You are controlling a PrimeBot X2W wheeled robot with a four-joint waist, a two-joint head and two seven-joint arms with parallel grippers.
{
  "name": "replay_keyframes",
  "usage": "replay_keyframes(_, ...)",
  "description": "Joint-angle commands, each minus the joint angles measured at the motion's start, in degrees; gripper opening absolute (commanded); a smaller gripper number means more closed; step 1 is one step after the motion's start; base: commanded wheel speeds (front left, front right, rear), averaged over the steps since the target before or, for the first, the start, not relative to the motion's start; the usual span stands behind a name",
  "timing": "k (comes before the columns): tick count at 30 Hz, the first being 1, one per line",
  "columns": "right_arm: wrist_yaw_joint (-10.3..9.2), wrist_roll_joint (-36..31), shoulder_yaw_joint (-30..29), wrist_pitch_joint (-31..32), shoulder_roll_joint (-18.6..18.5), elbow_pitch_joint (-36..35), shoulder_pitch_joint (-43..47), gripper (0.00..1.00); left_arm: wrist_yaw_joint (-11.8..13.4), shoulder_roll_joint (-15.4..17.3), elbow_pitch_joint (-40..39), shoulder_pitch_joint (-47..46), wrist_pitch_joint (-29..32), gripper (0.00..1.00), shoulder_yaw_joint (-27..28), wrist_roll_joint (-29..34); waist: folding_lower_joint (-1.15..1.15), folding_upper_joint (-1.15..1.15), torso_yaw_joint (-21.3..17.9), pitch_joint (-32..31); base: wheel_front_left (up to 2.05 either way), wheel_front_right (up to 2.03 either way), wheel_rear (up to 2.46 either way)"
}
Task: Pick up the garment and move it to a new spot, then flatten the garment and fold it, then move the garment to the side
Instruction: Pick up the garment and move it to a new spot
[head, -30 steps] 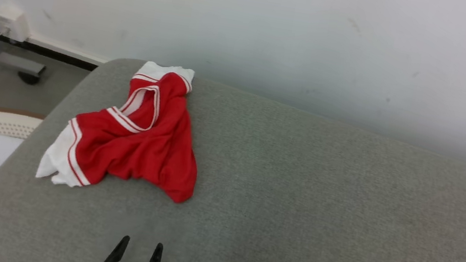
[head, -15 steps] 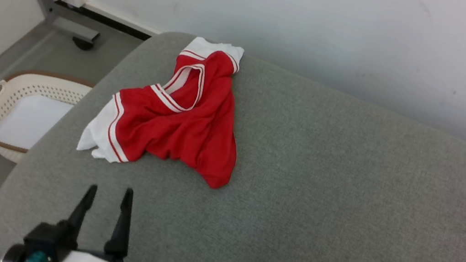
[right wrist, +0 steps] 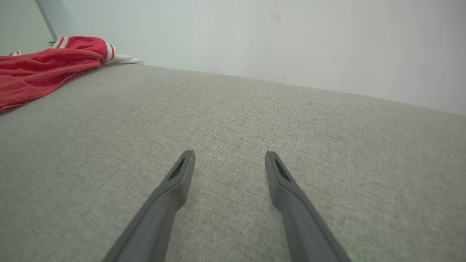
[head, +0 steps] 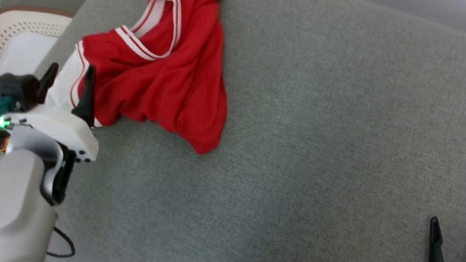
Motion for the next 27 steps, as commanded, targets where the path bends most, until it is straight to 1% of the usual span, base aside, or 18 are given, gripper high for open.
replay_keyframes(1,-0.16,0.2,0.2,0.1,-0.8,0.7,-1.0,1.00,-0.3,1.0,4.1,-2.7,1.8,1.00,-0.2,0.3,-0.02,0.00,-1.0,2.3,0.00,0.00,0.00)
replay_keyframes(5,-0.20,0.5,0.6,0.2,-1.1,1.3,-1.3,1.00,-0.3,2.2,13.2,-7.2,6.3,1.00,-1.3,1.1,-0.02,0.00,-2.0,2.7,0.00,0.00,0.00)
replay_keyframes(9,-0.20,0.8,1.2,0.2,-0.7,1.8,-1.4,1.00,-2.1,2.2,20.6,-9.7,10.1,1.00,-2.6,0.8,-0.02,0.00,-2.9,2.3,0.00,0.00,0.00)
replay_keyframes(10,-0.20,0.9,1.5,0.2,-0.6,2.0,-1.4,1.00,-2.5,2.4,22.1,-10.0,10.7,0.57,-2.9,0.7,-0.02,0.00,-3.1,2.0,0.00,0.00,0.00)
replay_keyframes(11,-0.20,0.9,1.7,0.2,-0.4,2.1,-1.4,1.00,-2.9,2.6,23.4,-10.4,11.1,0.00,-2.9,0.5,-0.02,0.00,-3.4,1.7,0.00,0.00,0.00)
replay_keyframes(13,-0.20,1.1,1.7,0.2,0.0,2.2,-1.3,1.00,-3.5,2.7,24.8,-11.3,10.4,0.00,-2.4,-0.5,-0.02,0.00,-3.9,0.9,0.00,0.00,0.00)
replay_keyframes(14,-0.19,1.3,1.5,0.1,0.3,2.1,-1.1,1.00,-3.3,3.0,24.8,-12.0,9.2,0.00,-1.9,-0.8,-0.02,0.00,-4.0,0.4,0.00,0.00,0.00)
replay_keyframes(19,-0.17,1.5,1.8,0.1,1.6,2.2,-0.3,1.00,-2.3,4.5,22.9,-14.8,3.4,0.00,-1.4,-0.9,-0.02,0.00,-4.8,-3.1,0.00,0.00,0.00)
replay_keyframes(21,-0.17,1.6,1.8,0.1,2.2,2.3,0.0,1.00,-2.4,5.3,21.2,-16.1,2.0,0.00,-1.8,-0.2,-0.02,0.00,-5.4,-4.8,0.00,0.00,0.00)
replay_keyframes(24,-0.17,2.1,2.0,0.1,3.3,2.6,1.0,1.00,-2.8,6.4,17.7,-17.7,1.6,0.00,-2.9,0.8,-0.02,0.00,-6.6,-7.6,0.00,0.00,0.00)
replay_keyframes(27,-0.17,2.5,2.0,0.1,4.1,2.7,1.8,1.00,-3.4,7.4,13.1,-19.0,3.1,0.00,-4.2,1.9,-0.02,0.00,-8.0,-10.1,0.00,0.00,0.00)
